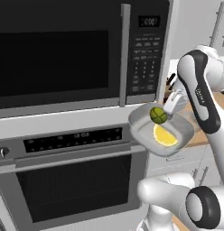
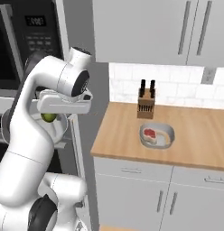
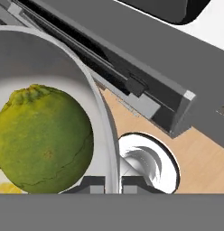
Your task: Take the meat container that has the steak and place it on the second highest rack of the freezer. Then take the vegetable container that has the lemon wedge and lime and place it on the highest rack of the freezer.
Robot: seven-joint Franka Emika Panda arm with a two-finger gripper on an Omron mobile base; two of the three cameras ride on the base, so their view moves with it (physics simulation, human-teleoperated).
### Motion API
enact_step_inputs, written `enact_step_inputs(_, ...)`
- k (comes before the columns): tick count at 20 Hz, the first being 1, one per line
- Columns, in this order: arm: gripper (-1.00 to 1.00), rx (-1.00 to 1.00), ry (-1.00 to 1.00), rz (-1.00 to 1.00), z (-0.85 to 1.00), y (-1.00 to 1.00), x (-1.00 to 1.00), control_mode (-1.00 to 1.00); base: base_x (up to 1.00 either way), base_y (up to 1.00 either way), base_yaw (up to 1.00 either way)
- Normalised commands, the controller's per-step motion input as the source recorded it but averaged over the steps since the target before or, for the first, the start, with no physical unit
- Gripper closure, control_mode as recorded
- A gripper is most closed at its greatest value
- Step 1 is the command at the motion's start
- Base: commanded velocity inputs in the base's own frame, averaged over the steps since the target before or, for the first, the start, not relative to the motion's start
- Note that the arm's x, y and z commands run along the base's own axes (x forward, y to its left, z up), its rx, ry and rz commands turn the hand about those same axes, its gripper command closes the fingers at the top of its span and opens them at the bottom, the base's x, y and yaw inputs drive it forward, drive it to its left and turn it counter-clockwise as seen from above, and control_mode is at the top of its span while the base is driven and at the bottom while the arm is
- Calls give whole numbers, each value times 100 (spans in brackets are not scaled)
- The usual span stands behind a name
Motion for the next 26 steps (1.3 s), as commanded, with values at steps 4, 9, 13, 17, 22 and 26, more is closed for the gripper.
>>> enact_step_inputs(4, 100, 0, 0, 0, 0, 0, 0, 100, -47, 100, -6)
enact_step_inputs(9, 100, 0, 0, 0, 0, 0, 0, 100, -43, 100, -6)
enact_step_inputs(13, 100, 0, 0, 0, 0, 0, 0, 100, -29, 100, -7)
enact_step_inputs(17, 100, 0, 0, 0, 0, 0, 0, 100, -14, 100, -10)
enact_step_inputs(22, 100, 0, 0, 0, 0, 0, 0, 100, -13, 99, -12)
enact_step_inputs(26, 100, 0, 0, 0, 0, 0, 0, 100, -43, 73, -4)
